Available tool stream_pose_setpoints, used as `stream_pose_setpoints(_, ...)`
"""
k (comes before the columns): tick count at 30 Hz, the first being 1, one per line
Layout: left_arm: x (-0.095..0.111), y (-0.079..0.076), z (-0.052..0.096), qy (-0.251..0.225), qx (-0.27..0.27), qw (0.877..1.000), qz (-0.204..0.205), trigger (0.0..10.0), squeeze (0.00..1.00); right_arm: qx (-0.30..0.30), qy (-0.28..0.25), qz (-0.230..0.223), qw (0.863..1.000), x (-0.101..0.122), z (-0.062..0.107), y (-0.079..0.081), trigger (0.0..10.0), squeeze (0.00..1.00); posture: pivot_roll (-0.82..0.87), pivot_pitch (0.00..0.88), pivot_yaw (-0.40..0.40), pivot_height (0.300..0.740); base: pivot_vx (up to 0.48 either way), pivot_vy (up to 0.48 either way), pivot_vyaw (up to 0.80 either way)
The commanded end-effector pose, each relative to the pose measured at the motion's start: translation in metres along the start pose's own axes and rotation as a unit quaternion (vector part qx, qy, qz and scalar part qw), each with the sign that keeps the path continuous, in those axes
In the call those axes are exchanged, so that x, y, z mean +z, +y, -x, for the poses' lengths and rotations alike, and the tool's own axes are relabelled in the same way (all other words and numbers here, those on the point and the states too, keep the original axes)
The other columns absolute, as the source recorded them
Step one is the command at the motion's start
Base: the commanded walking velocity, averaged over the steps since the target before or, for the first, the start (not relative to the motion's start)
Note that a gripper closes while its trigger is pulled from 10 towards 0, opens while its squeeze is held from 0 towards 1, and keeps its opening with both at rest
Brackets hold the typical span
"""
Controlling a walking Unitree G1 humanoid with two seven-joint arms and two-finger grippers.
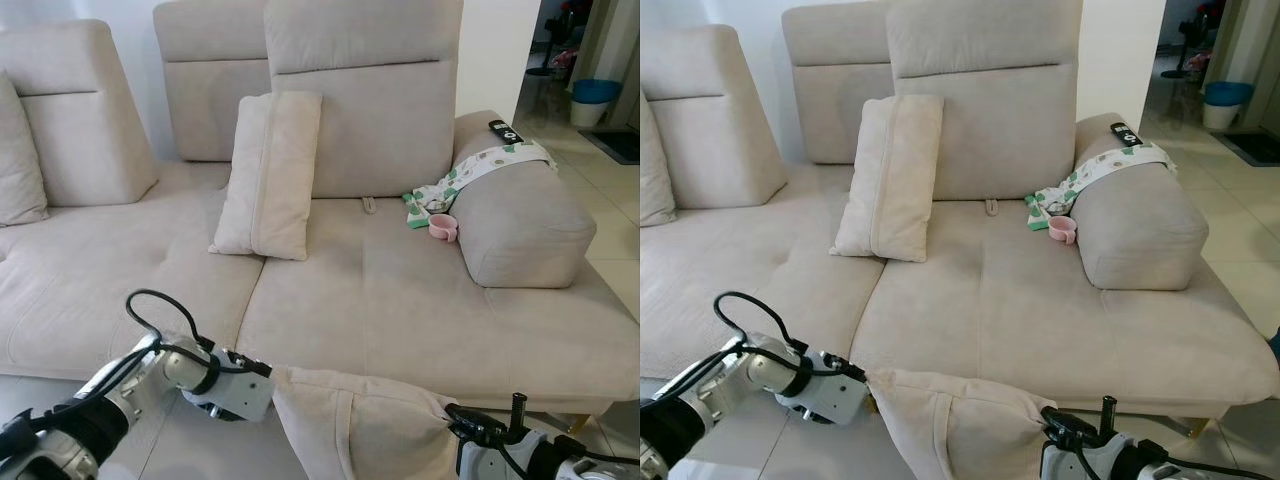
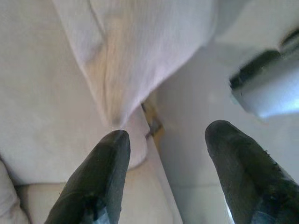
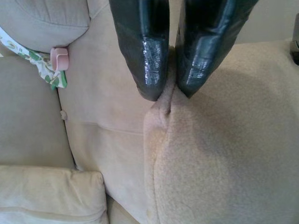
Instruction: Move the pillow to the sofa from floor
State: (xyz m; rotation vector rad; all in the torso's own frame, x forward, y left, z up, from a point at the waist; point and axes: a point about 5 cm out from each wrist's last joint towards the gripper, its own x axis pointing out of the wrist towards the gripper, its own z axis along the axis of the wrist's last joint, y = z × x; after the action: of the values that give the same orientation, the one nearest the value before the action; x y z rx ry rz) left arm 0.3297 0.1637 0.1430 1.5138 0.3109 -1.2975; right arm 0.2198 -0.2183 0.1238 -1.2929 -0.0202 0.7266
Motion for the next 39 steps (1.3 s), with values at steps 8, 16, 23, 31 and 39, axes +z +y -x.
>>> stream_pose_setpoints(8, -0.002, -0.013, 0.009, 0.018, -0.06, 0.998, -0.011, 10.0, 0.0, -0.004, -0.012, -0.002, 1.0, 0.006, -0.004, -0.001, 0.0, 0.0, -0.03, 0.031, 0.127, 0.519, 0.0, 0.0, 0.0)
stream_pose_setpoints(16, 0.006, -0.027, -0.004, 0.011, -0.088, 0.996, -0.019, 10.0, 0.0, -0.012, -0.018, 0.001, 1.0, 0.01, -0.007, -0.007, 0.0, 0.0, -0.03, 0.033, 0.124, 0.519, 0.0, 0.0, 0.0)
stream_pose_setpoints(23, 0.034, -0.014, -0.011, -0.035, -0.053, 0.997, -0.034, 10.0, 1.0, -0.018, -0.035, 0.018, 0.999, 0.018, -0.025, -0.018, 0.0, 0.0, -0.03, 0.033, 0.122, 0.519, 0.0, 0.0, 0.0)
stream_pose_setpoints(31, 0.038, -0.001, -0.004, -0.029, -0.011, 0.999, -0.035, 10.0, 0.0, -0.011, -0.038, 0.013, 0.999, 0.021, -0.033, -0.013, 0.0, 0.0, -0.02, 0.035, 0.119, 0.519, 0.0, 0.0, 0.0)
stream_pose_setpoints(39, 0.038, 0.013, -0.005, -0.013, 0.022, 0.999, -0.024, 10.0, 0.0, -0.008, -0.054, 0.015, 0.998, 0.032, -0.039, -0.008, 0.0, 0.0, -0.02, 0.033, 0.117, 0.519, 0.0, 0.0, 0.0)
